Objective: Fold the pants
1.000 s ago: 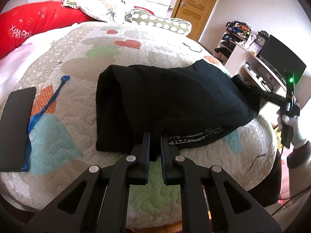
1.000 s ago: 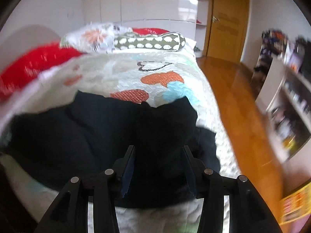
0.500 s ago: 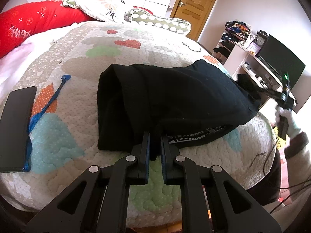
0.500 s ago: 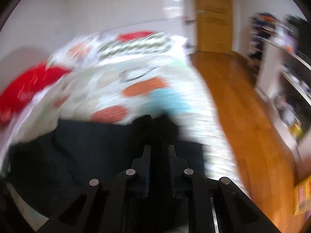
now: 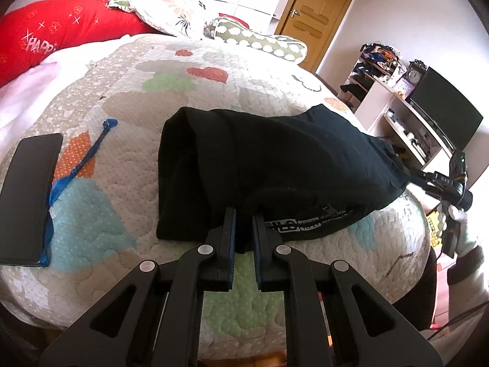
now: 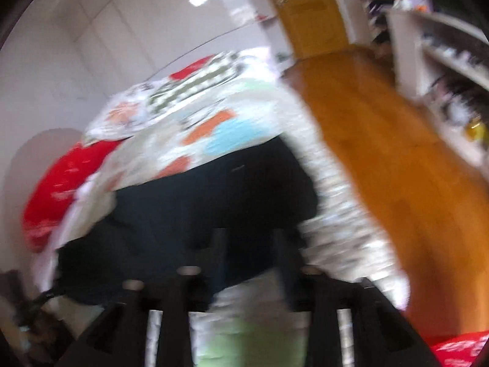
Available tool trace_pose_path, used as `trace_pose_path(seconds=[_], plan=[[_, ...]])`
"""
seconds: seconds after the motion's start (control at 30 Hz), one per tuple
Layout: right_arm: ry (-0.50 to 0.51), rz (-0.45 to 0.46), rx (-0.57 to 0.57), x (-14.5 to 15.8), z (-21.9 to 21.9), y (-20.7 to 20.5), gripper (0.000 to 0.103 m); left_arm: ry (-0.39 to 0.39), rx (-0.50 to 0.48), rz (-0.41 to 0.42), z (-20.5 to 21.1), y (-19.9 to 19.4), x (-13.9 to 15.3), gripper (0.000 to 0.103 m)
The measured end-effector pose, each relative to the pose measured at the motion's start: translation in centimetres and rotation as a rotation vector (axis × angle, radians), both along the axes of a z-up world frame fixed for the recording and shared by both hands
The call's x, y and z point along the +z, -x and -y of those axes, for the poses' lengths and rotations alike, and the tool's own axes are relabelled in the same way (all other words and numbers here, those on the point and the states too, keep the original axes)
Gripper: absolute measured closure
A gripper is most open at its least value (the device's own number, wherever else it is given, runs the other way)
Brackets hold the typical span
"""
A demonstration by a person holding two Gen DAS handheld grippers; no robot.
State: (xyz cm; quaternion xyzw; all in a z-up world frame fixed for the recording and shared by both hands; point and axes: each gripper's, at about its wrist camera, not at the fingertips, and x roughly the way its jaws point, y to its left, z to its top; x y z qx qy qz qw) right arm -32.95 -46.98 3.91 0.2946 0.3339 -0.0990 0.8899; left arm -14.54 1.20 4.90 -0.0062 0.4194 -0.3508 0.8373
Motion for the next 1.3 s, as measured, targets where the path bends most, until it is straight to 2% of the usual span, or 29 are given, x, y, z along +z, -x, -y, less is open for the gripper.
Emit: trace_pose_path(seconds=[0.17, 0.27, 0.33, 0.4, 0.47, 0.57, 0.7, 0.73, 0.8, 0.87, 0.93, 1.03, 1.07, 1.17, 1.3], plan=[[-0.036, -0.061, 0.065, -1.7, -2.7, -1.2, 0.054, 0.019, 0.004, 0.004, -0.4, -0.1, 0.0, 0.094], [-0.010, -0.038, 0.065, -1.5, -3.2, -2.0, 0.055, 0.030, 0.014, 0.008, -0.5, -0.3, 0.1, 0.094], [-0.017, 0.012, 0.080, -1.1, -3.1, -2.4, 0.066, 0.034, 0.024, 0.018, -0.7, -0.4, 0.3, 0.094], [0.019, 0.009, 0.099, -0.5, -3.6, -3.5, 0.084, 0.029, 0.034, 0.035, -1.0, -0.8, 0.5, 0.094], [0.067, 0.021, 0.147, 0.6, -4.9, -4.0, 0.089, 0.029, 0.052, 0.042, -1.4, -1.2, 0.8, 0.094], [0.101, 0.018, 0.210, 1.4, -6.5, -4.5, 0.089, 0.040, 0.081, 0.032, -2.7, -1.7, 0.6, 0.094], [0.078, -0.075, 0.226, -1.3, -6.7, -4.6, 0.089, 0.023, 0.079, -0.011, -3.1, -1.5, -1.0, 0.094], [0.057, -0.096, 0.210, -2.2, -6.3, -4.4, 0.089, 0.020, 0.082, -0.012, -3.2, -1.4, -1.1, 0.093], [-0.008, -0.075, 0.199, -2.6, -5.7, -4.0, 0.089, 0.015, 0.093, -0.023, -3.3, -1.4, -1.0, 0.086], [-0.016, -0.062, 0.230, -1.7, -5.8, -3.4, 0.087, -0.003, 0.097, -0.030, -3.5, -1.2, -0.4, 0.084], [0.022, -0.065, 0.298, -0.3, -6.8, -2.8, 0.083, -0.030, 0.114, -0.019, -3.8, -0.9, 0.5, 0.083], [0.078, -0.033, 0.411, 2.0, -8.7, -2.2, 0.072, -0.057, 0.157, 0.049, -4.4, -0.4, 2.5, 0.083], [0.077, -0.014, 0.430, 2.4, -9.1, -2.1, 0.070, -0.051, 0.167, 0.059, -4.7, -0.4, 3.1, 0.080], [0.086, 0.052, 0.474, 3.6, -10.9, -3.6, 0.063, -0.010, 0.184, 0.101, -4.8, -0.3, 4.8, 0.050], [0.158, 0.030, 0.477, 3.0, -13.5, -9.8, 0.061, 0.022, 0.154, 0.124, -2.4, -0.9, 5.6, 0.047]])
